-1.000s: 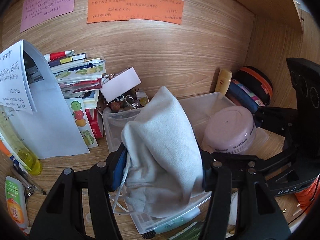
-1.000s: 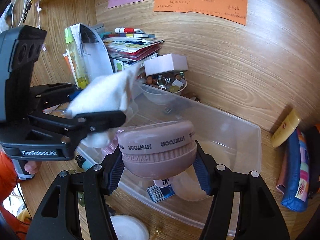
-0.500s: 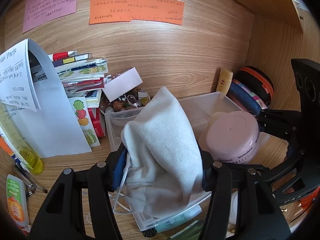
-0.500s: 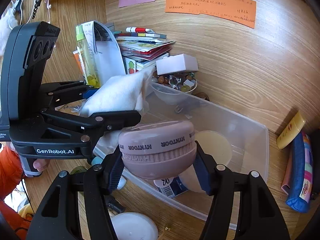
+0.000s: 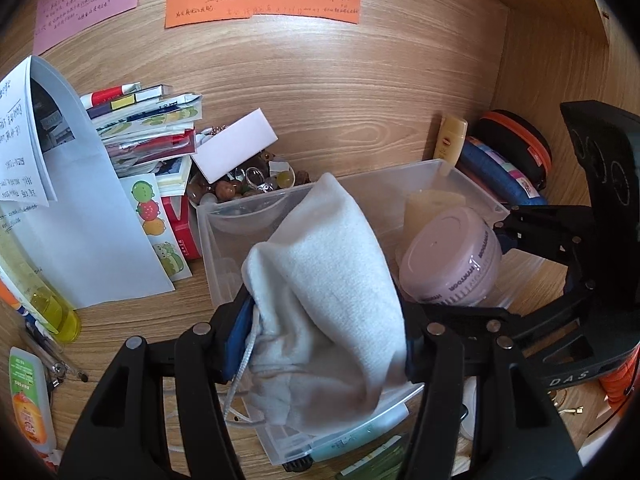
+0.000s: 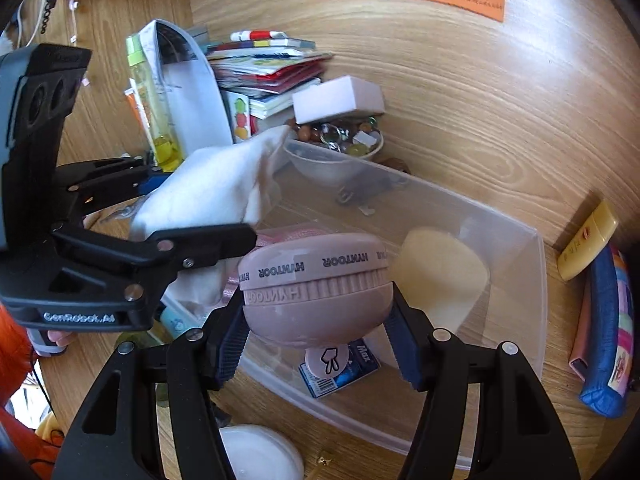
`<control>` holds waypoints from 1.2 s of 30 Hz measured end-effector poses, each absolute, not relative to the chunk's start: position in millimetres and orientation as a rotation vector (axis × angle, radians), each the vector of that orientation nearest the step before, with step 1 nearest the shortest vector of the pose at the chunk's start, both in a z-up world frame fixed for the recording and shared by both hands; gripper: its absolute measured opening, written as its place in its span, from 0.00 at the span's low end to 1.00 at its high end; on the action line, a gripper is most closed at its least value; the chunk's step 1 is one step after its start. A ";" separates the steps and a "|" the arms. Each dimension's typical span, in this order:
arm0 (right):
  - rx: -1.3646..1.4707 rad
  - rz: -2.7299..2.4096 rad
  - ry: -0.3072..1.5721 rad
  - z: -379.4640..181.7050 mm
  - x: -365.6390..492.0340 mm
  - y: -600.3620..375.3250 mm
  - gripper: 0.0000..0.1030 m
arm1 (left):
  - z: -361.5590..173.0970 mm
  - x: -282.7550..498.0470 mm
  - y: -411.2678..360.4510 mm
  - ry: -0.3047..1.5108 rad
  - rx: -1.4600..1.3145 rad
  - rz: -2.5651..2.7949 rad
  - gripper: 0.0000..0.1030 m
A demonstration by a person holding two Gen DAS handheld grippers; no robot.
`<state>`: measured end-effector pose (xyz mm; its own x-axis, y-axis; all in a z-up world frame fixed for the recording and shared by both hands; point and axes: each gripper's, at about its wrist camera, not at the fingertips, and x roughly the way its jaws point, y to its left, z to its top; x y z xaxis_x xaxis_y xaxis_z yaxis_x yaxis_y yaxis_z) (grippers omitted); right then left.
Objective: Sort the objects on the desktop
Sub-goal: 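Lift and carry the white bag and pink container toward the clear bin, then open the left gripper to drop the bag while the right releases the container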
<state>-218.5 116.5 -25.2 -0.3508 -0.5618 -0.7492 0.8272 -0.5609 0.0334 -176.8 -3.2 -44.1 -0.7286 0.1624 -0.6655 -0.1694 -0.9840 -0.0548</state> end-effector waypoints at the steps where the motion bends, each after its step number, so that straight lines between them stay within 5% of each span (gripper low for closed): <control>1: 0.932 -2.004 0.445 -26.3 -221.0 117.3 0.57 | -44.9 -176.4 -2.5 0.020 -1.063 2.764 0.57; 13: 0.957 -2.010 0.408 -27.6 -225.9 121.0 0.57 | -46.0 -174.6 -0.2 0.061 -1.064 2.778 0.61; 18: 0.962 -2.009 0.400 -28.4 -225.9 122.2 0.57 | -41.5 -172.4 -4.5 -0.028 -1.041 2.715 0.81; 23: 0.955 -2.017 0.409 -28.1 -224.6 121.7 0.58 | -35.9 -165.2 3.1 0.048 -0.983 2.765 0.85; 36: 0.849 -2.050 0.403 -10.0 -209.9 124.5 0.73 | -20.5 -155.2 -8.9 -0.022 -0.891 2.793 0.93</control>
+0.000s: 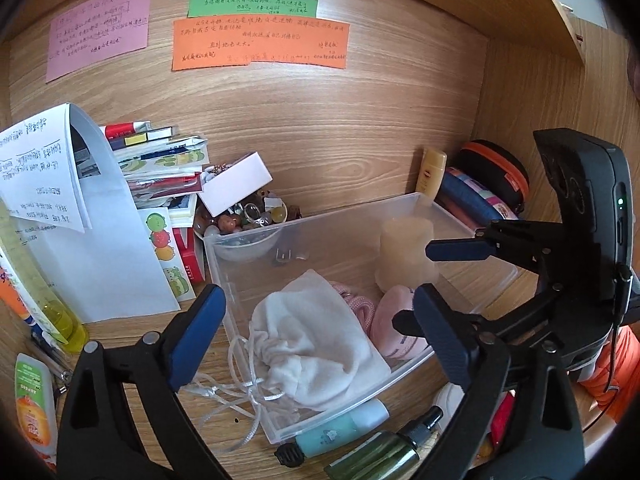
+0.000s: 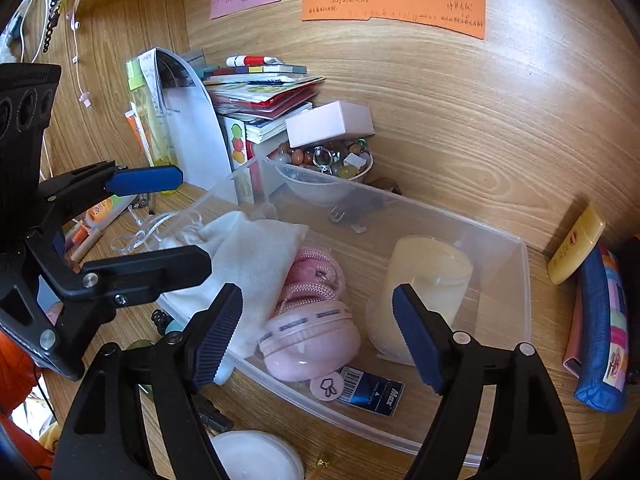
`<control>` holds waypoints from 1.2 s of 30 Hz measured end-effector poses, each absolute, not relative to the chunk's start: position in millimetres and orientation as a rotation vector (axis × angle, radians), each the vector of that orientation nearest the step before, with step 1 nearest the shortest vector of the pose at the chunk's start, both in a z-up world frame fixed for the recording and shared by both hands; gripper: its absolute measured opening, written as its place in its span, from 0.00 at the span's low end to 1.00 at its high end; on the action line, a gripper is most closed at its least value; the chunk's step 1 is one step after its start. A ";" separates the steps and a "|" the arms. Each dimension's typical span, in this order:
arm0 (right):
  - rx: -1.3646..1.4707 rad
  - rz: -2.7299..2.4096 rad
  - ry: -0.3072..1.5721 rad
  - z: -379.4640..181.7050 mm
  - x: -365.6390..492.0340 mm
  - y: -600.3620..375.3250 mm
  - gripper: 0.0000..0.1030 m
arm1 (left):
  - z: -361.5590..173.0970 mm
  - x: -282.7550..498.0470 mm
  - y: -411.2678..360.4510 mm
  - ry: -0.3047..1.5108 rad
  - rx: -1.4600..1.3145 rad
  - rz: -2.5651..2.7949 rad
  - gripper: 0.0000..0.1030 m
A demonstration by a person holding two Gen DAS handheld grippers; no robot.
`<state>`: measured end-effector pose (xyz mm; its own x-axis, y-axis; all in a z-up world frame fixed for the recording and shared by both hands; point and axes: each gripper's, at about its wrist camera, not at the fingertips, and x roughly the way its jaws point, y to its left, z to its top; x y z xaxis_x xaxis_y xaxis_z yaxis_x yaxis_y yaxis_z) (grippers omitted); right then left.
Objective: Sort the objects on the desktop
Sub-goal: 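Open the left gripper to drop the bag while the right releases the container, then withdraw both open grippers from the bin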
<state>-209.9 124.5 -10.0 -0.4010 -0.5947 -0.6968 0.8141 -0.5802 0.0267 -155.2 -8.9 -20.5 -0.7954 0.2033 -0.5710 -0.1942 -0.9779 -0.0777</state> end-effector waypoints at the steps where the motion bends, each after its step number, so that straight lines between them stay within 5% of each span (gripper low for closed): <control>1: 0.860 -2.044 0.400 -11.2 -210.8 123.9 0.73 | -19.6 -154.4 -9.7 -0.024 -0.889 2.797 0.93; 36: 0.799 -2.299 0.360 8.1 -141.5 215.2 0.85 | 0.8 -55.7 -29.2 -0.062 -0.816 3.033 0.98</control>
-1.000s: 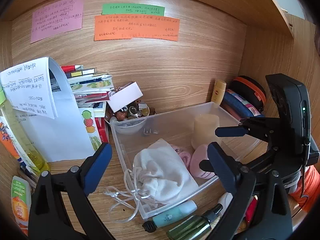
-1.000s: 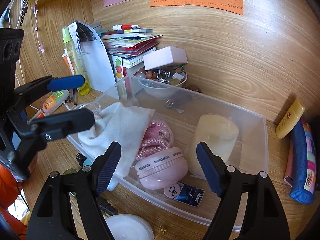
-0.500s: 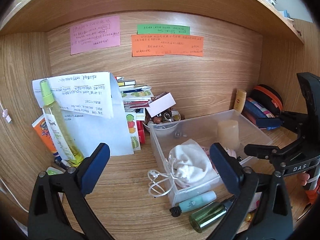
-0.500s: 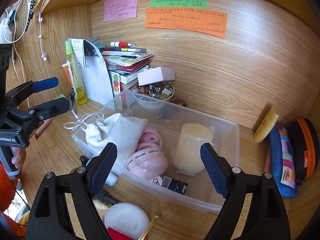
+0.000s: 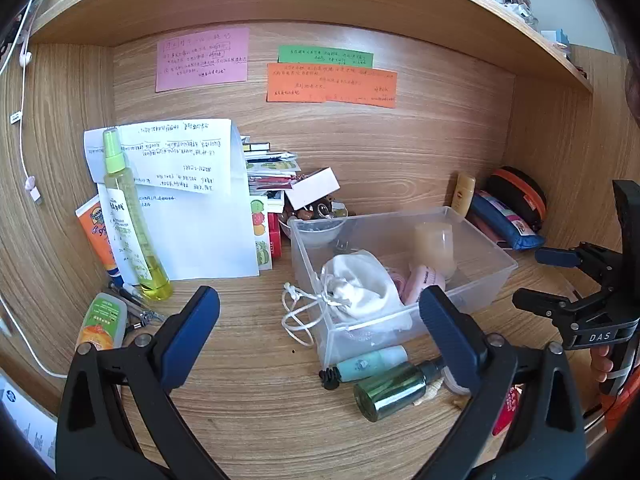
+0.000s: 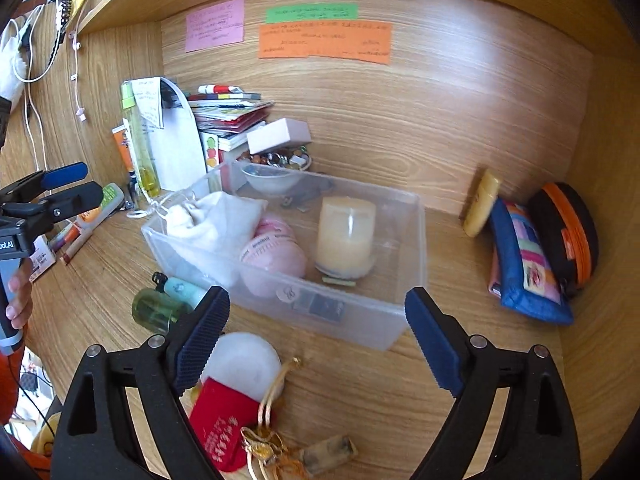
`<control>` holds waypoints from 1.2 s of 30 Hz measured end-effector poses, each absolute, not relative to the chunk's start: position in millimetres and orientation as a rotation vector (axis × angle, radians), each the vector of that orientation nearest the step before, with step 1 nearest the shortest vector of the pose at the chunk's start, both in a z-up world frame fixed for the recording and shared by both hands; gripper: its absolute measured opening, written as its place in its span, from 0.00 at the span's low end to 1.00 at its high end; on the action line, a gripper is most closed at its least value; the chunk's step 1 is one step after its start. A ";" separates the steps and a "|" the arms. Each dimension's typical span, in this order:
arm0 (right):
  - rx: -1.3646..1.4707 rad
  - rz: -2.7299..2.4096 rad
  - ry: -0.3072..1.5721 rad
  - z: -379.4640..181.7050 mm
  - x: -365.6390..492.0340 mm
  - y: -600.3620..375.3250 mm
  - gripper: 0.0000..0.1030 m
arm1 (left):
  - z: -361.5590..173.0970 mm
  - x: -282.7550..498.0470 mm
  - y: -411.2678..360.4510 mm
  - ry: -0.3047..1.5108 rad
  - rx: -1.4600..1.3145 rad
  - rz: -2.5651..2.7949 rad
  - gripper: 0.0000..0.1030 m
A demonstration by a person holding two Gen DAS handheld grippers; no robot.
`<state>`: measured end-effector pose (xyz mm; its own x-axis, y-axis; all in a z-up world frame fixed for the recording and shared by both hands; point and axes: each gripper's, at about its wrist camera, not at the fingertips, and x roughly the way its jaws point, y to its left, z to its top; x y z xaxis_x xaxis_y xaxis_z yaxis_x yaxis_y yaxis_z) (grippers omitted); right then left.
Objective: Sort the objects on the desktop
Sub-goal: 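Withdraw both open grippers from the bin, then grasp the green bottle with the left gripper while the right grasps the soap bar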
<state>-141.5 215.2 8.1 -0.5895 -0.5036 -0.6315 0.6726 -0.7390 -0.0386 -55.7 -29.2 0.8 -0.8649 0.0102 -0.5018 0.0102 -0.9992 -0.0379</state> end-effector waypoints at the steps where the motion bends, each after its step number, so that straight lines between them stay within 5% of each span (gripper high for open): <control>1: 0.803 -2.305 0.359 5.3 -139.6 219.2 0.85 | -1.6 -54.1 -26.8 0.056 0.825 -3.034 0.98; 36: 1.063 -2.223 0.366 -72.7 -122.5 290.8 0.85 | -95.7 -87.6 15.2 -0.028 1.347 -2.920 0.98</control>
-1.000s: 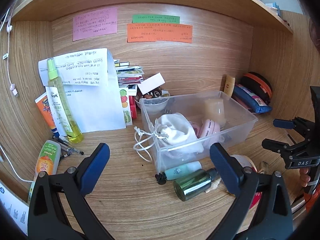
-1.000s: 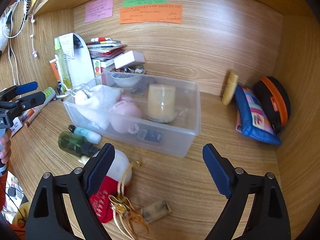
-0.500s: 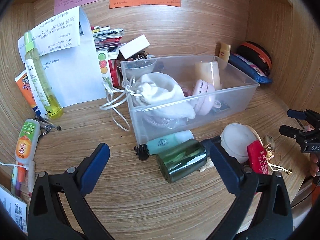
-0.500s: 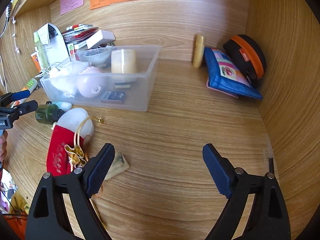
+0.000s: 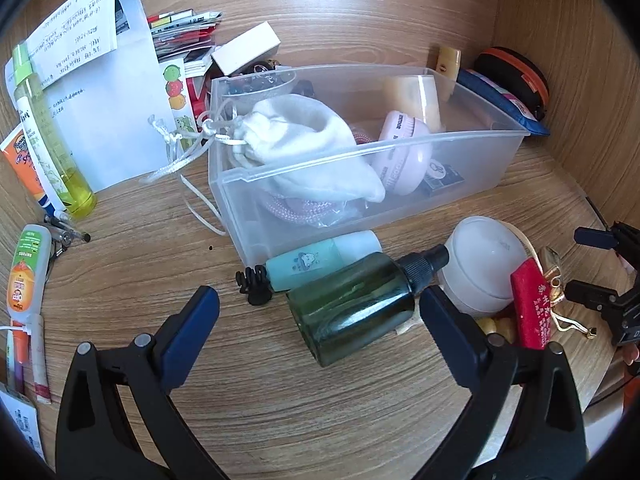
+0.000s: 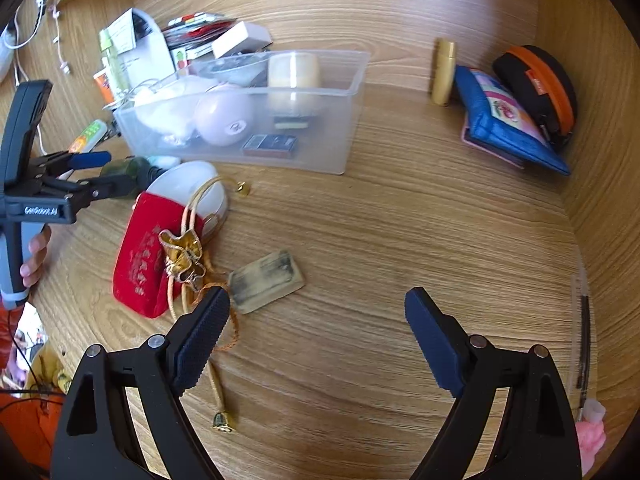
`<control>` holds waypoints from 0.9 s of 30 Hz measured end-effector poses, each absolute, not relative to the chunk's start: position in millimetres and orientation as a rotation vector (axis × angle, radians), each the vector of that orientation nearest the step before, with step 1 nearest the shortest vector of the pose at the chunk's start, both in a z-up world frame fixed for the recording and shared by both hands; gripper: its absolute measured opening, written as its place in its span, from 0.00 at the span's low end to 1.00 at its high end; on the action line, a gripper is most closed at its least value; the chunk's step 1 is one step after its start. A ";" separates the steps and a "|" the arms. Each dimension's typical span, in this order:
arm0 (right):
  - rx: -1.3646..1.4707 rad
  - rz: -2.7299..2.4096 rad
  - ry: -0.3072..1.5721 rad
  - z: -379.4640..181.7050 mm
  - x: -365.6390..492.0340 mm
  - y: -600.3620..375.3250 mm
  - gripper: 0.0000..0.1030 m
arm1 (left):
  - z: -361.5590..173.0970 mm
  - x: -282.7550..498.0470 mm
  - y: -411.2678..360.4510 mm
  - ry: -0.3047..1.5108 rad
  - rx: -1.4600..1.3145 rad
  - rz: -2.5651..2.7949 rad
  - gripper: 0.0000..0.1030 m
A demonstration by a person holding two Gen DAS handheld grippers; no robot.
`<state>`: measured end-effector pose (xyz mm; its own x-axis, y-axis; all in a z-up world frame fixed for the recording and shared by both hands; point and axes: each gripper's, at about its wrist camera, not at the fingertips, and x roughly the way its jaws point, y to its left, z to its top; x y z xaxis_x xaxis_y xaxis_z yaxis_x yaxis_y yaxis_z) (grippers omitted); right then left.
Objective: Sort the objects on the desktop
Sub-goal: 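Grasp the green bottle with the left gripper while the right grasps the soap bar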
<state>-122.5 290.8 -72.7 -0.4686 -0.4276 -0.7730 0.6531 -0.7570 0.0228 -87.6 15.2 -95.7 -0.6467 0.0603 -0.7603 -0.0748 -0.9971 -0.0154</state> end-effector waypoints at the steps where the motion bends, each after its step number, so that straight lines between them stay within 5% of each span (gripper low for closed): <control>1: 1.065 -2.228 0.374 -73.8 -122.7 290.4 0.85 | -97.1 -88.1 12.8 0.012 -1.294 2.785 0.98; 12: 1.113 -2.237 0.315 -72.8 -134.6 307.3 0.85 | -102.5 -92.4 -8.8 -0.165 -1.343 2.757 0.98; 23: 1.152 -2.214 0.366 -74.6 -139.1 281.3 0.85 | -101.3 -95.7 9.6 -0.086 -1.327 2.737 0.98; 27: 1.131 -2.225 0.407 -73.5 -139.7 271.9 0.75 | -104.5 -96.2 13.9 -0.059 -1.343 2.716 0.99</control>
